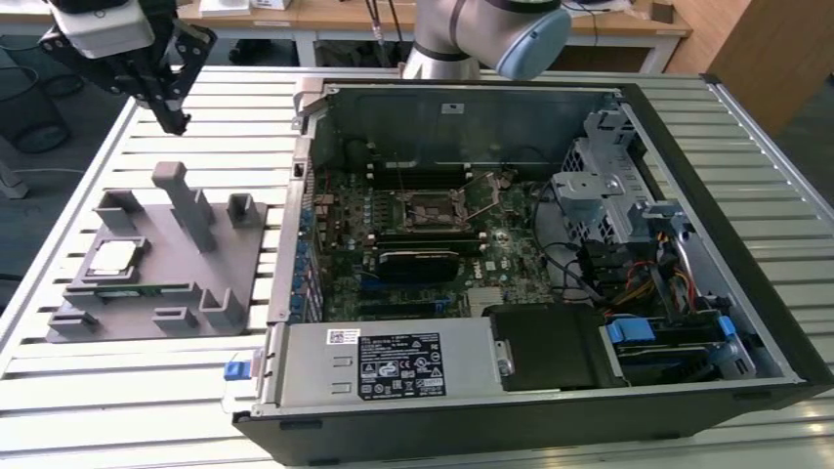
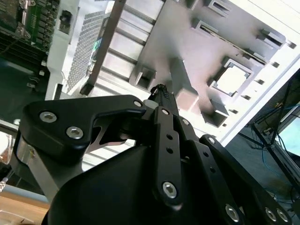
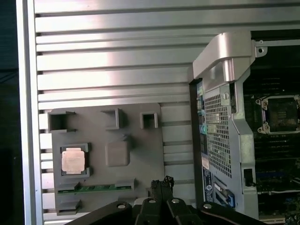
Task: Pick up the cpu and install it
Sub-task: 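Reach for the cpu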
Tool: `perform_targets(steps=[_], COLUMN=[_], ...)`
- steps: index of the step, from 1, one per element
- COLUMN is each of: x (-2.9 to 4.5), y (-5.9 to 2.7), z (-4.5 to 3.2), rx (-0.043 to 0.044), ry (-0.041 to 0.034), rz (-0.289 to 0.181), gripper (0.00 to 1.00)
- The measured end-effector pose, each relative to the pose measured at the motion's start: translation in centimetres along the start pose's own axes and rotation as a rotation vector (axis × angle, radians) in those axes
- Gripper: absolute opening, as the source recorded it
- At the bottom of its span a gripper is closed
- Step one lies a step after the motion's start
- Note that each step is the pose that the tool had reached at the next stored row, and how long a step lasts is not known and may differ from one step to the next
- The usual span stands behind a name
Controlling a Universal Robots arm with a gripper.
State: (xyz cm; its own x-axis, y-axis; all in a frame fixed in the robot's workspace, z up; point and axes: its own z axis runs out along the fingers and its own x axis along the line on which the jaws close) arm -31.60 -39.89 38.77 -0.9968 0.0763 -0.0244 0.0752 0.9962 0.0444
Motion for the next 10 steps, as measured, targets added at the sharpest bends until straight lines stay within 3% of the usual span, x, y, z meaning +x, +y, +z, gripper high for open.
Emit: perform_targets(steps=[10], x=[3.61], y=[-0.28], z=[0.04], rx=[0.0], ry=[0.0], rz=[0.0], gripper=[0.11])
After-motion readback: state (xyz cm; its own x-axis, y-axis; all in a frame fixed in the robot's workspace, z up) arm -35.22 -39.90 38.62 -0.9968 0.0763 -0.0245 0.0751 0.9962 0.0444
